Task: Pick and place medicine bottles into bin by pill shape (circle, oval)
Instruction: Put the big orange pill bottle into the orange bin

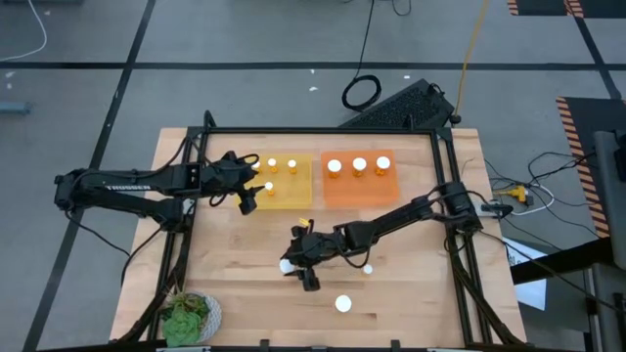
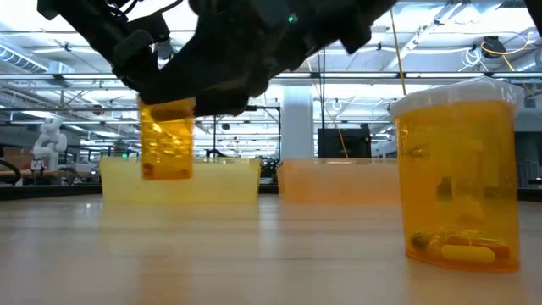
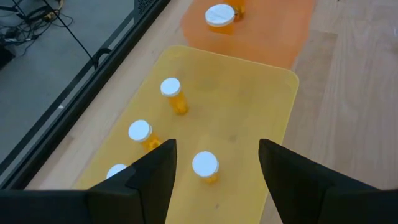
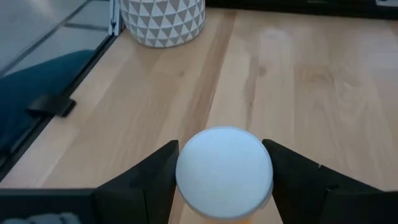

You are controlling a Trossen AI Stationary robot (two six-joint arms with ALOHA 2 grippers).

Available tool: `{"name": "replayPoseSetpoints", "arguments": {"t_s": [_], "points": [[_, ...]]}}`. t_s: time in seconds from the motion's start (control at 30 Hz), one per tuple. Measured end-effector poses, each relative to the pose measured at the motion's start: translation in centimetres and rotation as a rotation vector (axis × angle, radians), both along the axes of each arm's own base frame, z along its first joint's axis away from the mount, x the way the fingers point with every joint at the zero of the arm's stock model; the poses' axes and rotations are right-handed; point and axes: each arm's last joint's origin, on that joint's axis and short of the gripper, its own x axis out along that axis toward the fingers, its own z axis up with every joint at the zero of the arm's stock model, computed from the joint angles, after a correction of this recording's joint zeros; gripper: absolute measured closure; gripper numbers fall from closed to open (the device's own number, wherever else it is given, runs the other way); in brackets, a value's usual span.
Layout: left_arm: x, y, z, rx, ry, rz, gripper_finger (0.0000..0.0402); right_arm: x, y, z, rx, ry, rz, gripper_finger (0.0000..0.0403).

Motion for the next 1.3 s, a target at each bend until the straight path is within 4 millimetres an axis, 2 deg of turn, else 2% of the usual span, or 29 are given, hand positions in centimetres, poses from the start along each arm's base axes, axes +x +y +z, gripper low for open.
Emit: {"name": "replayPoseSetpoints", "arguments": {"t_s": [0.17, 0.33, 0.53, 0.73, 0.83, 1.0, 1.13, 1.3], "points": [[0.0, -0.1, 0.0, -0.005, -0.002, 0.001, 0.0170, -1.0, -0.8, 1.9, -0.033, 0.043, 0.001, 0.0191], [0.1, -0.4, 0.0, -0.006, -0.003, -0.015, 0.0170, -2.5, -2.5, 4.5, -0.083, 0.071, -0.044, 0.0191], [0.1, -0.6, 0.0, -0.013, -0.013, -0.022, 0.0170, -6.4, -5.5, 7.1, -0.158, 0.034, -0.158, 0.0191], [0.2, -0.7, 0.1, -0.022, -0.027, -0.019, 0.0170, -10.8, -9.9, 9.2, -0.198, -0.032, -0.315, 0.0191], [0.3, -0.8, 0.2, -0.024, -0.040, -0.021, 0.0170, -12.8, -11.8, 9.2, -0.173, -0.075, -0.386, 0.0191], [0.4, -0.9, 0.4, -0.021, -0.062, -0.025, 0.0170, -15.1, -14.5, 7.9, -0.126, -0.156, -0.440, 0.0191], [0.5, -0.9, 0.4, -0.021, -0.069, -0.029, 0.0170, -16.0, -16.4, 6.4, -0.089, -0.141, -0.492, 0.0191], [0.5, -1.2, 0.4, -0.022, -0.068, -0.042, 0.0170, -16.2, -17.8, 4.4, -0.097, -0.075, -0.536, 0.0191]]}}
